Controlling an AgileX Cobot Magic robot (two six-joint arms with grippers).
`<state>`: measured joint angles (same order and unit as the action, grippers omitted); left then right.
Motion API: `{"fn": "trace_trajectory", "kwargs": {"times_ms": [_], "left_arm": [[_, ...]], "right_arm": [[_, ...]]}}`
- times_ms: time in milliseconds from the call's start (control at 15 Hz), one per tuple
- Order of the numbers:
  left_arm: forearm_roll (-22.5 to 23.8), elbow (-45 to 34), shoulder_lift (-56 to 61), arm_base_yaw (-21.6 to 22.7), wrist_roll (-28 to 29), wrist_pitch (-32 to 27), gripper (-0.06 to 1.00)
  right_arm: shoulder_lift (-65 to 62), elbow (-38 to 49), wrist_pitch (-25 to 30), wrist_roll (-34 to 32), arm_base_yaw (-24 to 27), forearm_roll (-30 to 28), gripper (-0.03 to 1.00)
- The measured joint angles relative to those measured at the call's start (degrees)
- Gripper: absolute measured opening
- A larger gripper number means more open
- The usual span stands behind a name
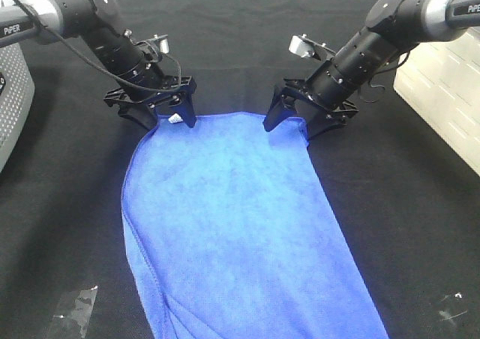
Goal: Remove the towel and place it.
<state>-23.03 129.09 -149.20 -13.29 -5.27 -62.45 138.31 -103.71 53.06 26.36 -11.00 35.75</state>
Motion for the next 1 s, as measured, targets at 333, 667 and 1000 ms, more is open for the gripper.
{"fn": "trace_trajectory", "kwargs": {"times_ms": [333, 667, 1000], "left_arm": [[0.34, 0.0, -0.4, -0.17, 0.0, 0.0, 0.44], [0.8, -0.06, -0.69, -0.34, -1.66, 0.0, 0.11], [1.32, -0.06, -0.69, -0.52, -2.75, -0.11, 0.01]], "right_arm": [[0.4, 0.0, -2.41, 0.0, -0.11, -3.78, 0.52], [0.69, 0.17, -3.09, 1.6, -0.11, -4.53, 0.25], [0.52, 0.34, -2.92, 2.46, -0.11, -5.44, 0.01]]}}
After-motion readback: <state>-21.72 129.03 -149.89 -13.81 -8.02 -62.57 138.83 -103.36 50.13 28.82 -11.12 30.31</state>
